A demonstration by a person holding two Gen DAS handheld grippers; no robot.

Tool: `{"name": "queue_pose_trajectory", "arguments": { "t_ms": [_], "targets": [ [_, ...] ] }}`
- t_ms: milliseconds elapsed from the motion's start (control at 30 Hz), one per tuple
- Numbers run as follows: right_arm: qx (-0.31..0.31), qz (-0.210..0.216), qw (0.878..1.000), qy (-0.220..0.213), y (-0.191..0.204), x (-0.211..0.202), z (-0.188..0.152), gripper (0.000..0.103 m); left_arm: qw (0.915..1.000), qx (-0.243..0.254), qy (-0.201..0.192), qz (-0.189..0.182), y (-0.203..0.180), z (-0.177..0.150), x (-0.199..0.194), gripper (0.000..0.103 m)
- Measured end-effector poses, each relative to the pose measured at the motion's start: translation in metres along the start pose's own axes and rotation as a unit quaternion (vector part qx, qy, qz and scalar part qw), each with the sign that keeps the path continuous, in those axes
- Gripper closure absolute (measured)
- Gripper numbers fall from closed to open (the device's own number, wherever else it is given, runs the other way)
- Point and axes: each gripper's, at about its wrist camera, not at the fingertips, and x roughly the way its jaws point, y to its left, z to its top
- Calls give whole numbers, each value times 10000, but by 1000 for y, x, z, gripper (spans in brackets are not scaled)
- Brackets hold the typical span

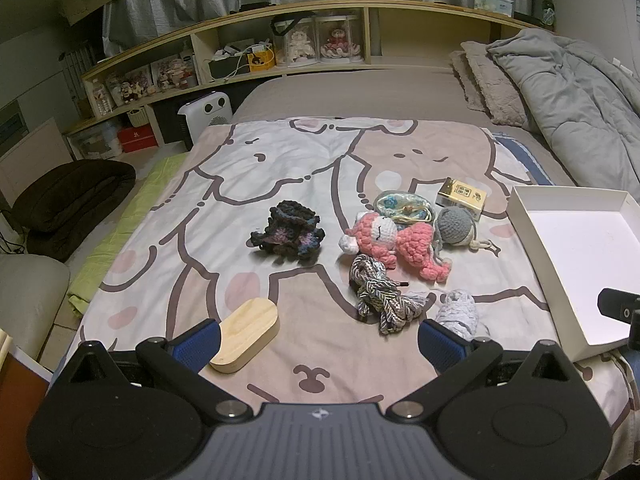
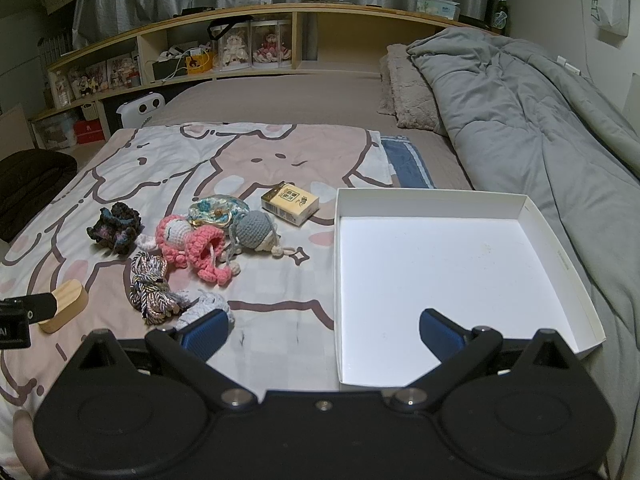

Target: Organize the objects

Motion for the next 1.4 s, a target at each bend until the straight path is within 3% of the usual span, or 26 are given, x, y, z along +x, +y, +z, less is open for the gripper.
{"name": "queue_pose_trajectory", "arguments": {
  "t_ms": [1400],
  "targets": [
    [0, -4, 10000, 8, 0, 0, 1, 0, 10000, 16, -4, -14, -3, -1, 5, 0]
  ]
}}
